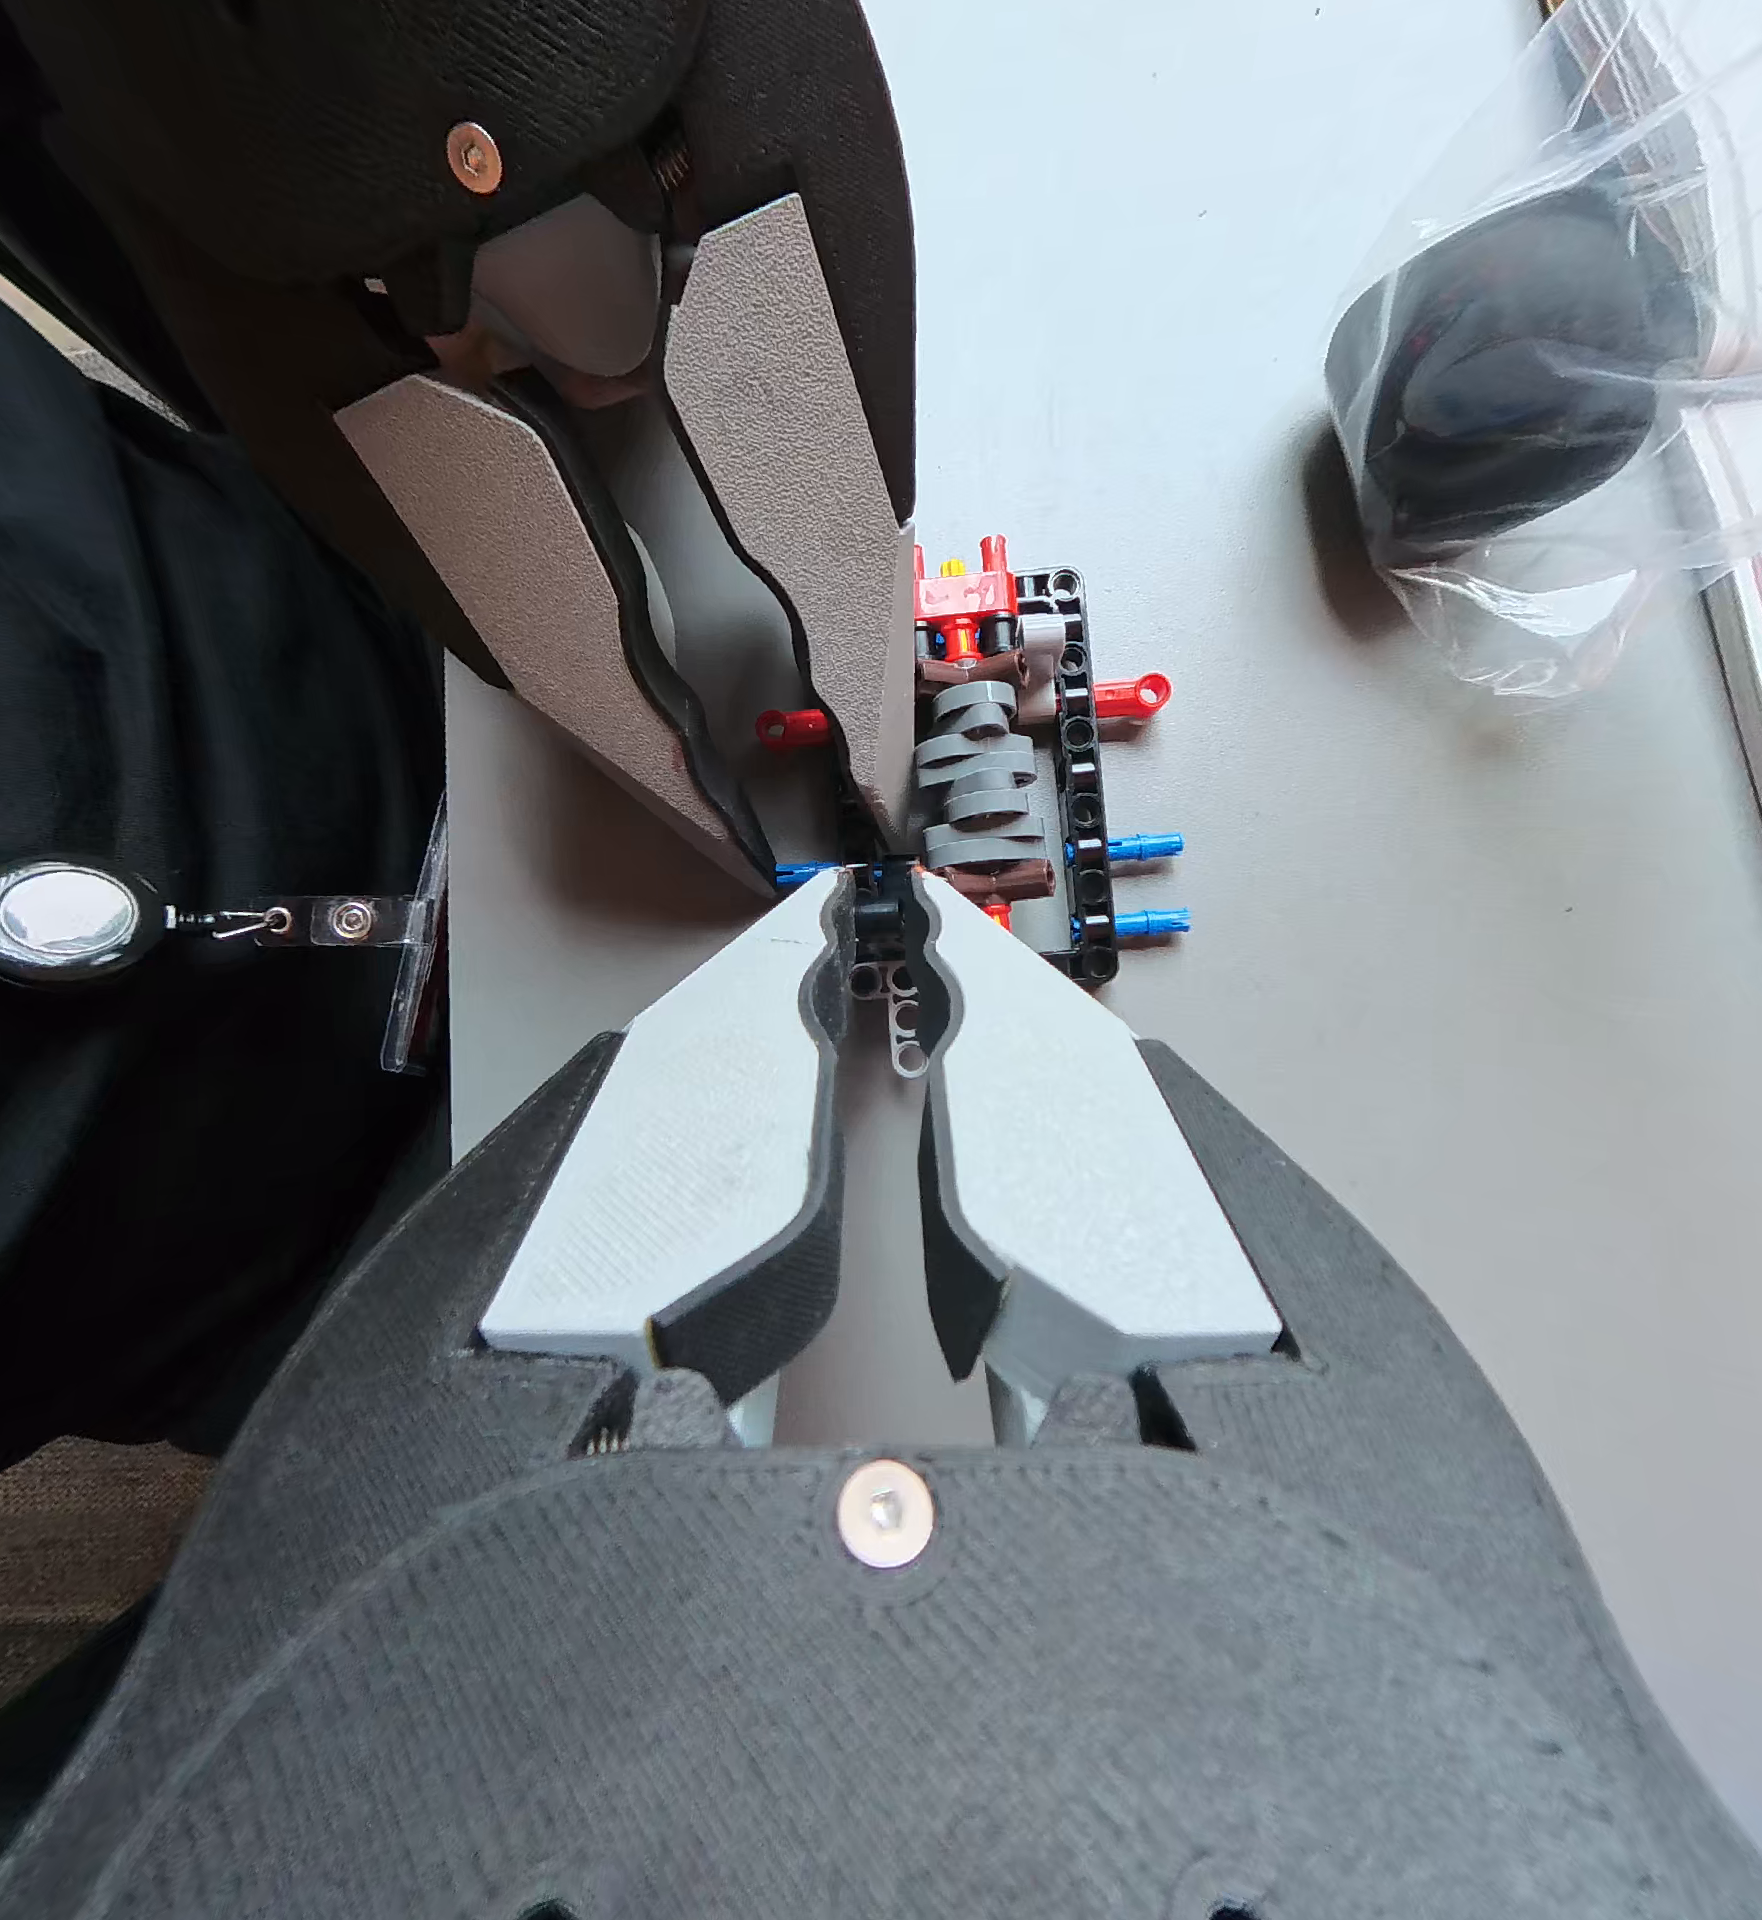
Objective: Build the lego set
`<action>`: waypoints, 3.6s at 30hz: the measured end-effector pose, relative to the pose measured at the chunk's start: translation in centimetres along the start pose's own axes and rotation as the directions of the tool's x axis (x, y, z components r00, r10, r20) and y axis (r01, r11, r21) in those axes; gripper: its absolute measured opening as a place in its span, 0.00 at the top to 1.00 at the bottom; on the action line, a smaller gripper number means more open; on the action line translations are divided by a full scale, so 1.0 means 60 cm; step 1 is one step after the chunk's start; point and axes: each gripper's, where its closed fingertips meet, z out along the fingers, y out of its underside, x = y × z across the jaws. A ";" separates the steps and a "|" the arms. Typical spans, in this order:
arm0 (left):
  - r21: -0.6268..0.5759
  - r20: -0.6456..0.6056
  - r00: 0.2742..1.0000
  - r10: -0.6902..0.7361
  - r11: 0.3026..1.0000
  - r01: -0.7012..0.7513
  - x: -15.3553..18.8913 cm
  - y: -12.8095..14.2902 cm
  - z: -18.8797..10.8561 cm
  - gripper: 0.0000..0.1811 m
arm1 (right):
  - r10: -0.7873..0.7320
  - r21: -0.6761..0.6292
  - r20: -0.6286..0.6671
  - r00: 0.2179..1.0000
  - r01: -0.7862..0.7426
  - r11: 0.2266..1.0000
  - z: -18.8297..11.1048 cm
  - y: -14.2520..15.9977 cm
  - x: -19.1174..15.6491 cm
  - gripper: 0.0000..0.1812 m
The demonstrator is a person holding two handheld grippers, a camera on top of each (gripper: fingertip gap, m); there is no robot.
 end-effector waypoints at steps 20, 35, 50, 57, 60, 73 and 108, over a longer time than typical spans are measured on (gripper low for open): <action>0.038 -0.056 0.998 -0.021 0.999 0.023 0.009 0.003 -0.008 0.88 | -0.170 0.009 -0.005 0.985 0.170 0.985 0.003 -0.002 -0.010 0.97; 0.038 -0.059 0.998 -0.011 0.999 0.013 0.010 0.002 -0.006 0.89 | -0.159 0.038 0.012 0.987 0.159 0.987 0.002 0.000 -0.012 0.96; 0.035 -0.026 0.999 0.020 0.999 -0.019 0.014 0.004 -0.009 0.87 | -0.240 0.037 -0.068 0.968 0.243 0.969 0.002 -0.003 -0.011 0.97; 0.028 -0.016 1.000 -0.015 1.000 0.015 0.021 0.017 -0.022 0.84 | -0.319 -0.009 -0.115 0.941 0.320 0.947 0.007 -0.006 -0.020 0.97; 0.038 0.011 1.000 -0.001 0.999 0.001 0.021 0.019 -0.028 0.85 | -0.302 0.003 -0.097 0.948 0.304 0.953 0.007 -0.006 -0.021 0.97; 0.220 -0.028 0.988 -0.151 0.963 0.154 -0.015 -0.019 -0.104 0.84 | -0.297 -0.002 -0.099 0.950 0.298 0.955 0.003 -0.001 -0.020 0.97; -0.086 0.342 0.804 0.486 0.869 -0.488 -0.164 0.088 -0.106 1.00 | -0.282 0.014 -0.091 0.955 0.285 0.959 0.001 0.002 -0.016 0.97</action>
